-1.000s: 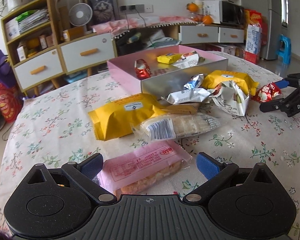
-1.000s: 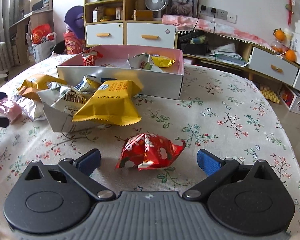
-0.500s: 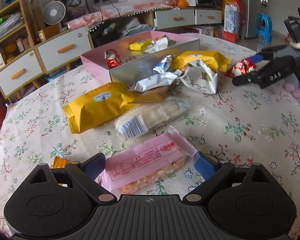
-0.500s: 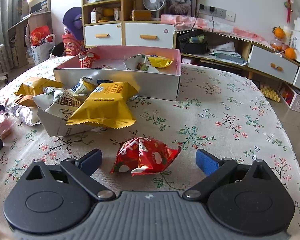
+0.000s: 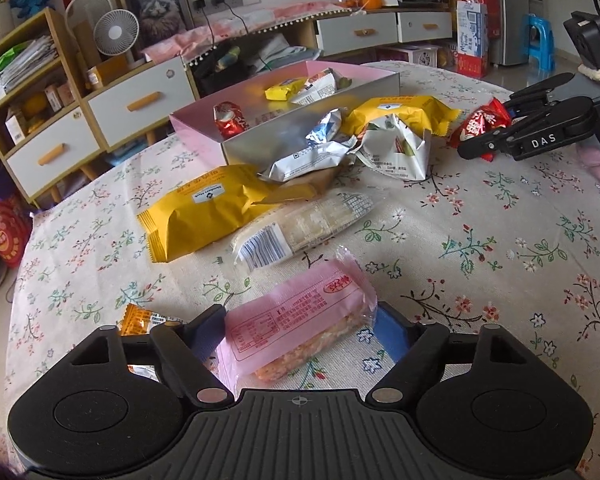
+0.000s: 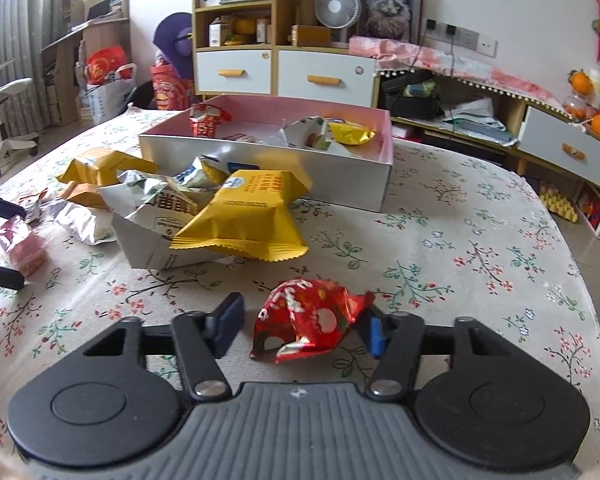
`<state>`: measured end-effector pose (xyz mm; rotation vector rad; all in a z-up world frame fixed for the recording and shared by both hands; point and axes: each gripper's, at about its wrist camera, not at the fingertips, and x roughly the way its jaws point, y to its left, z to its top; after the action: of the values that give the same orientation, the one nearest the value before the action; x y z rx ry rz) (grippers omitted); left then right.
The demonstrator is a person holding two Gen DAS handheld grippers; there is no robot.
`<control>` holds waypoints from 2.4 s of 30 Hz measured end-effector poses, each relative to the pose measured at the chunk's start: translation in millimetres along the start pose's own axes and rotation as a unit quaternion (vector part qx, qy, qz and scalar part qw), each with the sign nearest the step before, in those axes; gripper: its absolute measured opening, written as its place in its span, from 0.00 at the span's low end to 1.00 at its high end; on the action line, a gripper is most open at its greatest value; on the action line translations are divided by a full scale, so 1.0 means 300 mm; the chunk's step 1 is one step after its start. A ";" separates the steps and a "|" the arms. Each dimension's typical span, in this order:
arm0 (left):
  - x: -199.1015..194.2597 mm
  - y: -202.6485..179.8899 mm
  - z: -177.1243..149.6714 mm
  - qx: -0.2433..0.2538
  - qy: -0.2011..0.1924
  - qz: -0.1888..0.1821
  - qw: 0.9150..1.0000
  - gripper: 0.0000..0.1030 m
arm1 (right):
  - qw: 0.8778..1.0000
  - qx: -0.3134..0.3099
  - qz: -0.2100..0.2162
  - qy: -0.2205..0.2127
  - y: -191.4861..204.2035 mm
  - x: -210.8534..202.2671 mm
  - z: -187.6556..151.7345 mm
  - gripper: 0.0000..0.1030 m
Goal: Organize snacks
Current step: 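Grasp the pink biscuit pack with the left tool while the right tool grasps the red candy bag, then carry the pink pack and red bag into the pink box and open both tools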
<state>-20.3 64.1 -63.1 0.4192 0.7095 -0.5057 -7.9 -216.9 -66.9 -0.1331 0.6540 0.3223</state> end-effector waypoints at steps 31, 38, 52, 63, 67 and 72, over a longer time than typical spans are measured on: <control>-0.075 -0.020 0.108 -0.007 -0.045 0.022 0.999 0.70 | 0.999 -0.031 0.022 -0.038 0.067 -0.055 0.070 0.33; -0.070 -0.023 0.161 -0.016 -0.051 0.024 0.998 0.70 | 0.998 -0.021 0.022 -0.052 0.059 -0.079 0.101 0.33; 0.003 -0.016 0.326 -0.077 -0.042 0.047 0.995 0.70 | 0.998 0.004 0.021 -0.055 0.047 -0.031 0.236 0.33; 0.110 0.013 0.425 -0.151 -0.023 0.060 0.986 0.70 | 0.996 0.071 -0.007 -0.055 -0.054 0.036 0.310 0.33; 0.149 0.008 0.475 -0.162 -0.023 0.061 0.985 0.70 | 0.993 0.104 -0.020 -0.049 -0.093 0.077 0.326 0.33; 0.217 0.021 0.541 -0.167 -0.013 0.060 0.984 0.70 | 0.990 0.132 -0.023 -0.038 -0.109 0.137 0.338 0.33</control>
<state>107.5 -34.8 3.8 0.1392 0.7230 -0.2716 92.0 -215.0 -11.6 0.1168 0.6108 0.1941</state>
